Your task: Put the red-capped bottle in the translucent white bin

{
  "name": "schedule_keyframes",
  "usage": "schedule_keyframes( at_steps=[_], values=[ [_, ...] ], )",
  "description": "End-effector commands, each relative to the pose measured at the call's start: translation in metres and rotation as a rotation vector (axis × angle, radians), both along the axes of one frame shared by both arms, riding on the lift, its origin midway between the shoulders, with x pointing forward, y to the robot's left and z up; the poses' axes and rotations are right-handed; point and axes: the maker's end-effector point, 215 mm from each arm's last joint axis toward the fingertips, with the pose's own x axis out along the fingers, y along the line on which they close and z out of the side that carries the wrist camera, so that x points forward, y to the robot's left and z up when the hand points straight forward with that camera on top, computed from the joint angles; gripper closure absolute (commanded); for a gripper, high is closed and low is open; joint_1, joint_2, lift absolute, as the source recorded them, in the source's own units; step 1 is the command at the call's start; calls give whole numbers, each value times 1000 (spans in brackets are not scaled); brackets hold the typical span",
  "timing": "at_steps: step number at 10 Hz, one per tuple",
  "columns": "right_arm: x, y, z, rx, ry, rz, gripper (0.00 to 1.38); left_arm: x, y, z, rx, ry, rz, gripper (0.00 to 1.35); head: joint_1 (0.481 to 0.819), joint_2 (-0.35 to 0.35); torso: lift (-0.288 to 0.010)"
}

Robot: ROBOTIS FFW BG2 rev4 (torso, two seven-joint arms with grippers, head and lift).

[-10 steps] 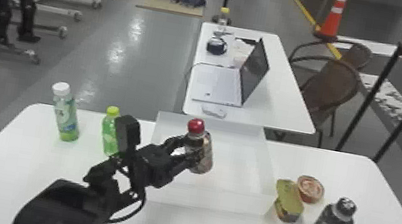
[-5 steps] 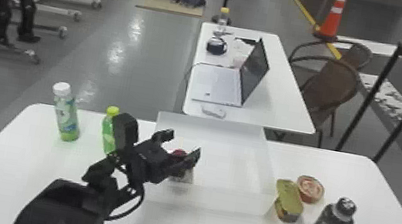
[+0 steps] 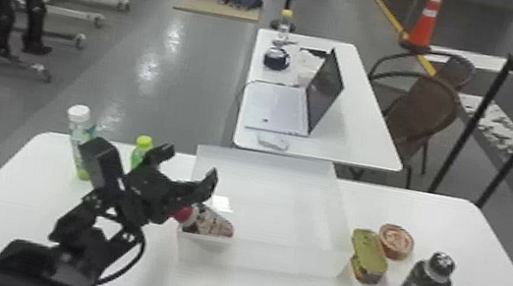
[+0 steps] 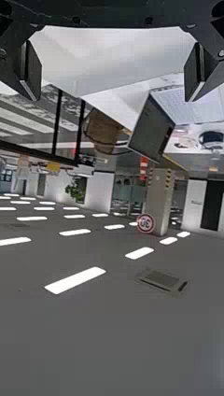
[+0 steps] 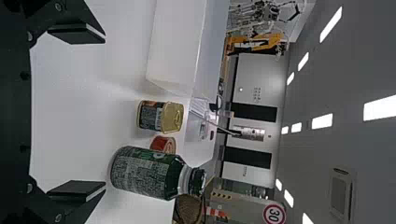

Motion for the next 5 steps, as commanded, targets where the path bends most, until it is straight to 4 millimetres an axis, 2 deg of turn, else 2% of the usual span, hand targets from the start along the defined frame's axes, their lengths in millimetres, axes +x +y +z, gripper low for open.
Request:
schedule_keyframes(
  at_steps=[1,2,3,5],
  values=[
    [0,-1,2,0,-4,-4,182,-25,51,-5,5,6,94,148,549,0,-100],
    [-1,-3,3,-2,-5,-17,182,-39,81,-18,10,27,159,148,549,0,-100],
    [-1,-4,3,-2,-6,-22,182,-49,102,-30,28,46,200,148,549,0,-100],
    [1,-7,6,-3,-14,-32,182,-72,127,-52,49,73,262,148,549,0,-100]
  ],
)
